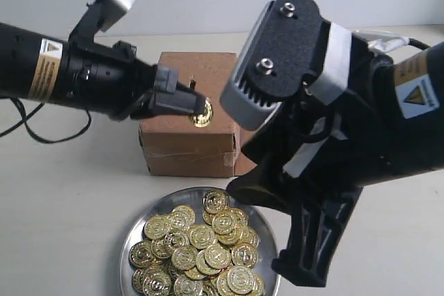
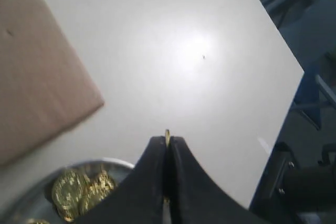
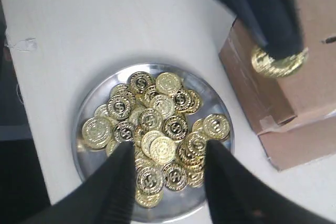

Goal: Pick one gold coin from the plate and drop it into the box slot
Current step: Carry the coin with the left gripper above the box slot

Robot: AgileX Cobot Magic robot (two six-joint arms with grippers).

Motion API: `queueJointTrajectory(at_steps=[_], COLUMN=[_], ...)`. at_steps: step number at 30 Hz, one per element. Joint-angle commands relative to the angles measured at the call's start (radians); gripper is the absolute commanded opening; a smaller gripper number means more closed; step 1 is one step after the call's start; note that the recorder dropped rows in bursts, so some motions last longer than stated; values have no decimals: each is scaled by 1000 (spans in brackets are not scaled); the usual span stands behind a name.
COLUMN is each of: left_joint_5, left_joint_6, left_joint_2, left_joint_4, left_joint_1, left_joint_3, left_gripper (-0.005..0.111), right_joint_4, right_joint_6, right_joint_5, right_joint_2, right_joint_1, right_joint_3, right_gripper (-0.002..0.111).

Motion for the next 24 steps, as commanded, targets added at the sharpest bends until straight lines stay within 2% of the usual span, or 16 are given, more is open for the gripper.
queueJointTrajectory(at_steps=[1, 3, 14, 20, 24], left_joint_5=[139, 227, 451, 490, 538], left_joint_6=[-38, -44, -46, -46, -42], left_joint_2=[1, 1, 34, 88, 108], left_joint_4=[-12, -12, -12, -12, -12], left_joint_1=[-5, -5, -7, -9, -46], left_joint_3=[-81, -93, -98, -108, -139], left_gripper=[0, 0, 0, 0, 0], right_joint_4=[-5, -5, -4, -4, -4], right_joint_6=[85, 93, 144, 145, 145], right_joint_5=[84, 111, 117, 116, 116], right_joint_2=[-45, -46, -46, -46, -46], right_joint_1=[1, 1, 1, 1, 1], right_joint_3=[-5, -5, -5, -5, -5], right_gripper=[9, 0, 0, 0, 0])
